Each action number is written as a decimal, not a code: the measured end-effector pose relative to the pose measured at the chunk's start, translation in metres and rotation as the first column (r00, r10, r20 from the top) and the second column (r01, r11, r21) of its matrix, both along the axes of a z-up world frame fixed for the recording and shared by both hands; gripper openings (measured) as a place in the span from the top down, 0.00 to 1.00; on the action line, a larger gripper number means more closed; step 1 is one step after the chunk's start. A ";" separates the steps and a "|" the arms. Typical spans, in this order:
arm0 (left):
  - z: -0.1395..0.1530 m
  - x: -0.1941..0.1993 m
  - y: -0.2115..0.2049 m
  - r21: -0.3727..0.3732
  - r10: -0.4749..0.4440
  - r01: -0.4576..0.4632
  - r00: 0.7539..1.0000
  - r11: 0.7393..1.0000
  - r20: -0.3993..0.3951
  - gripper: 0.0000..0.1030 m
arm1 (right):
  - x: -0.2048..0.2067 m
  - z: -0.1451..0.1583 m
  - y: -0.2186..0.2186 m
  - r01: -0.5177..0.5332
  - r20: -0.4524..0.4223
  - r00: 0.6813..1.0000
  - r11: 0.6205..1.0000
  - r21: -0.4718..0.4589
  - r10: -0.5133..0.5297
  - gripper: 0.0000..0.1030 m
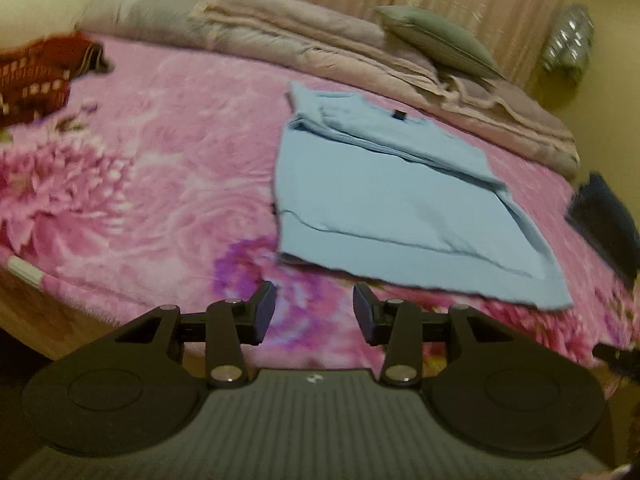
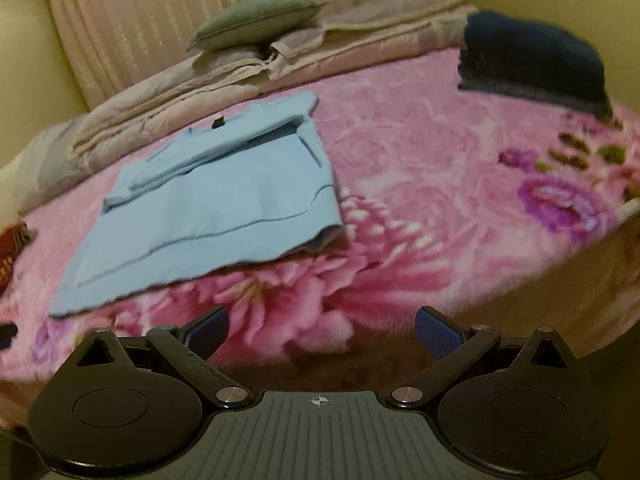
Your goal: Fold clothes
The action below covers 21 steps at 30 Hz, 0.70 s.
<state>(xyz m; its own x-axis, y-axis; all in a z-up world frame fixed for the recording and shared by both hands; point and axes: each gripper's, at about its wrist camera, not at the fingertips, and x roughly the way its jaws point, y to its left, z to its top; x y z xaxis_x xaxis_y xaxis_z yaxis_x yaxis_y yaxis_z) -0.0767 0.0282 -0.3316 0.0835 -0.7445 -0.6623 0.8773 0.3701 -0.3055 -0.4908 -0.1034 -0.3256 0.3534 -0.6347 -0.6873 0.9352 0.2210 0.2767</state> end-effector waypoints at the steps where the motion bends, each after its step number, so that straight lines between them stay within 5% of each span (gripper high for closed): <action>1: -0.004 0.011 -0.004 -0.004 0.007 -0.007 1.000 1.000 -0.028 0.63 | -0.006 -0.001 -0.008 0.000 0.038 0.999 1.000 0.006 -0.001 0.01; 12: -0.052 0.088 -0.095 -0.020 -0.020 0.016 0.963 1.000 -0.269 0.62 | -0.040 -0.016 -0.113 0.017 0.363 0.929 0.990 0.137 -0.066 0.07; 20: -0.075 0.112 -0.128 -0.086 -0.065 0.031 0.900 0.996 -0.432 0.59 | -0.024 -0.036 -0.171 -0.073 0.402 0.915 0.976 0.205 -0.016 0.18; 21: -0.077 0.112 -0.131 -0.091 -0.083 0.047 0.891 0.995 -0.446 0.59 | -0.020 -0.038 -0.175 -0.095 0.412 0.911 0.973 0.210 0.000 0.29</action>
<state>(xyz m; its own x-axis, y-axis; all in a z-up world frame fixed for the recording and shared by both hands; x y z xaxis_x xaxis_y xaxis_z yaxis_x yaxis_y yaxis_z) 0.0358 -0.1031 -0.4084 -0.2592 -0.7874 -0.5593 0.6614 0.2774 -0.6969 -0.5107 -0.2784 -0.3631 0.6575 -0.4592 -0.5973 0.7205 0.1515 0.6767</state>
